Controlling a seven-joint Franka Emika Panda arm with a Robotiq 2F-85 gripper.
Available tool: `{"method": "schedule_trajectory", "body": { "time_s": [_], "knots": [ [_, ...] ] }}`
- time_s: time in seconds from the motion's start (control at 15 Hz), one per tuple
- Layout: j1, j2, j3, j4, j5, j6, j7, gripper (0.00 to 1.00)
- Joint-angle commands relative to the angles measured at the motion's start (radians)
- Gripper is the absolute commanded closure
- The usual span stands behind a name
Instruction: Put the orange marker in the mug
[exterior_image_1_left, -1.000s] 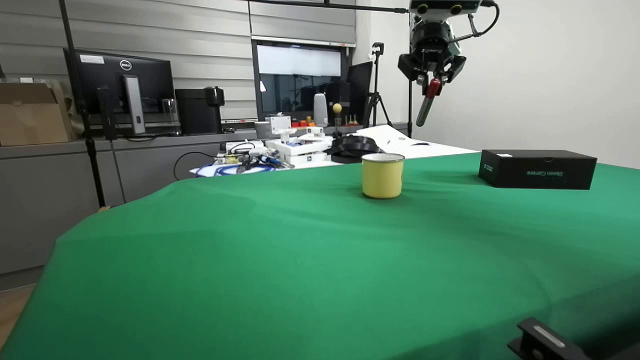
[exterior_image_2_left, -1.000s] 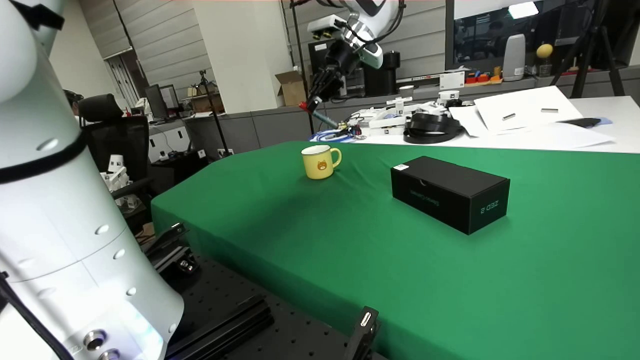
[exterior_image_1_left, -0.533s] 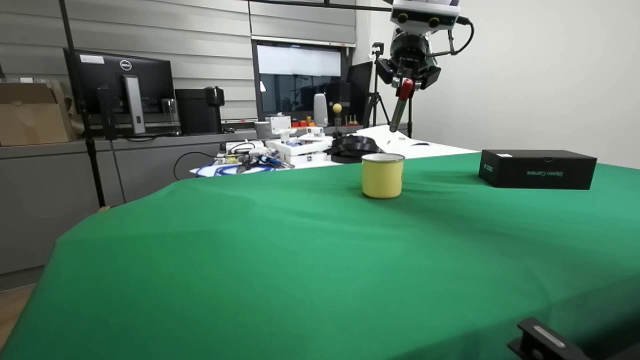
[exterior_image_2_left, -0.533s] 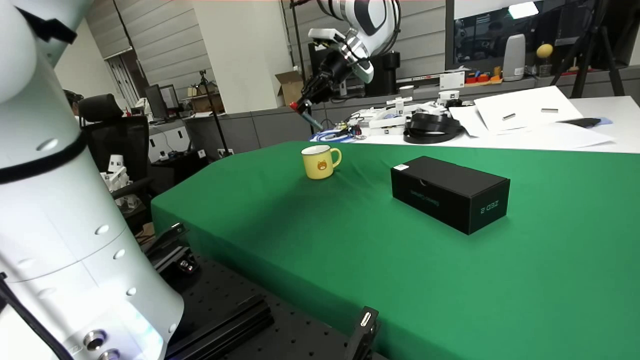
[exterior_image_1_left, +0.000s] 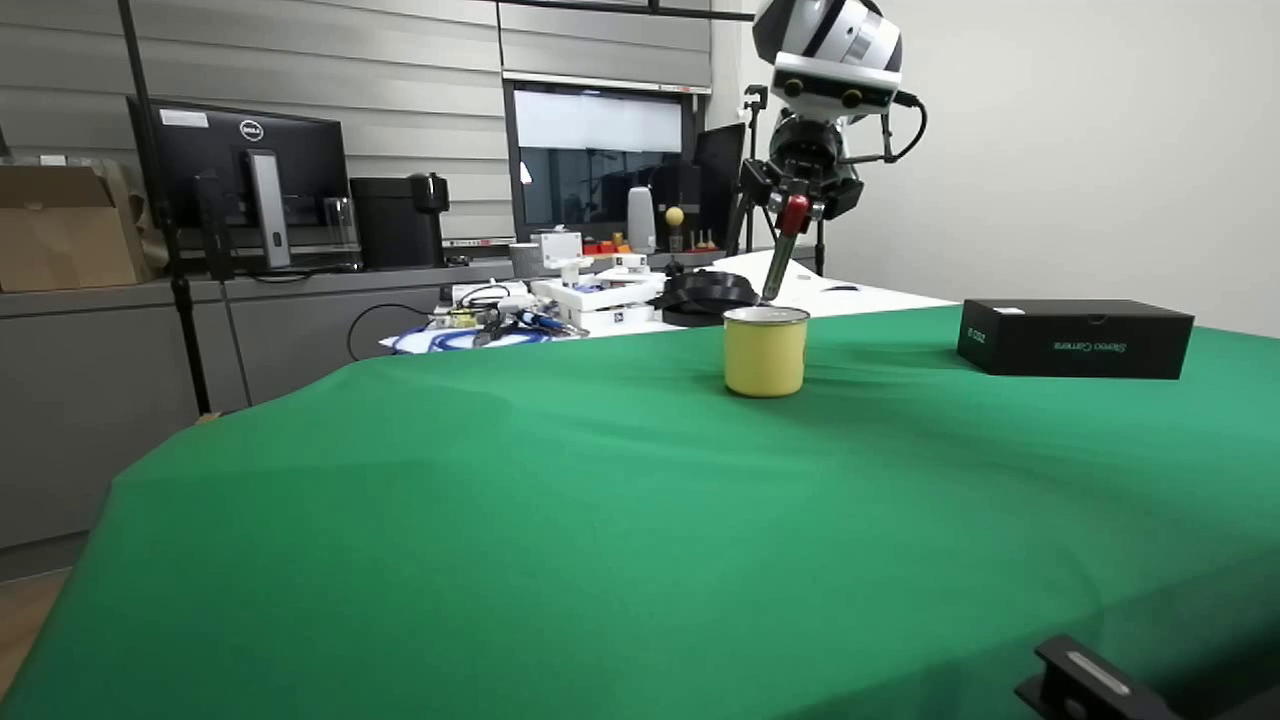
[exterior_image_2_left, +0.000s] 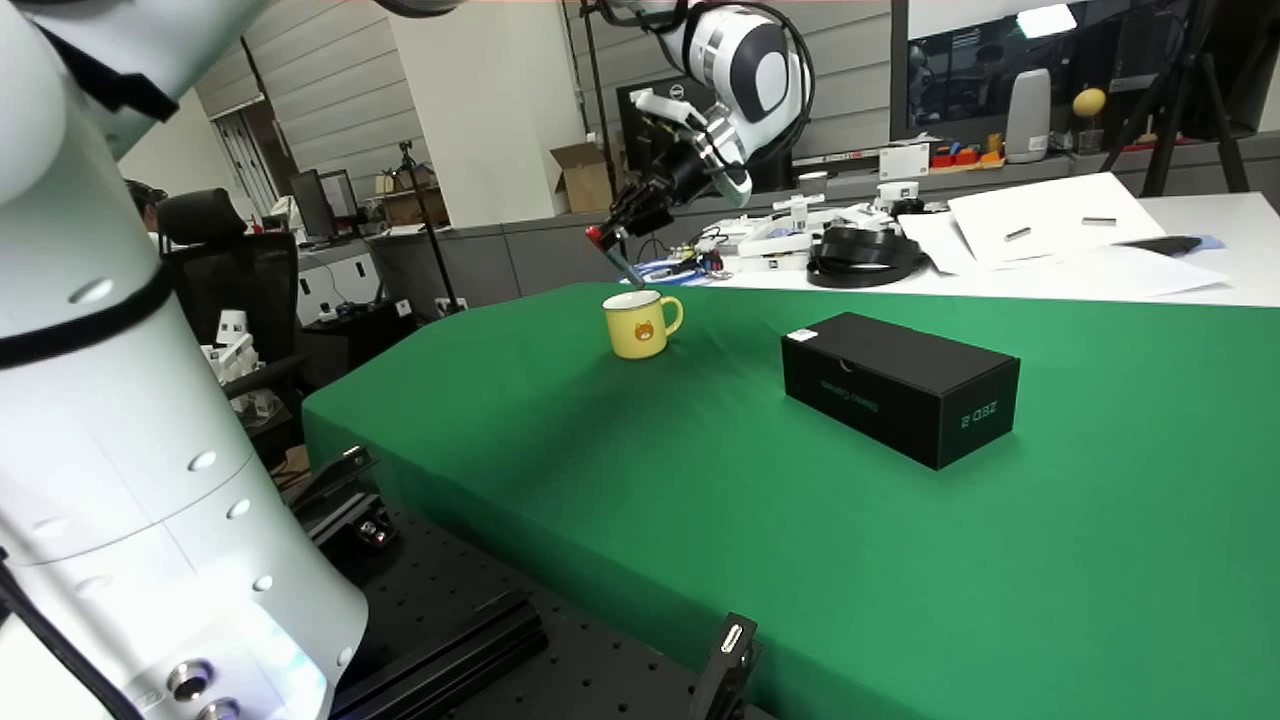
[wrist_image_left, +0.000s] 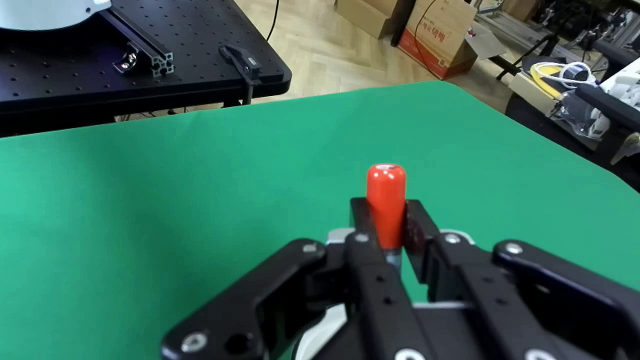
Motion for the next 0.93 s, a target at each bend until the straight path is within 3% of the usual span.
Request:
{"method": "schedule_trajectory", "body": {
  "time_s": [0.0, 0.27, 0.33, 0.47, 0.87],
  "knots": [
    [-0.015, 0.109, 0.005, 0.155, 0.013, -0.001, 0.095, 0.95],
    [-0.014, 0.162, 0.012, 0.223, -0.005, 0.033, 0.139, 0.95],
    [-0.015, 0.168, 0.017, 0.235, -0.004, 0.029, 0.149, 0.54],
    [-0.01, 0.165, 0.021, 0.249, -0.018, 0.019, 0.152, 0.48],
    [0.008, 0.12, 0.029, 0.271, -0.047, 0.003, 0.159, 0.07]
  ]
}}
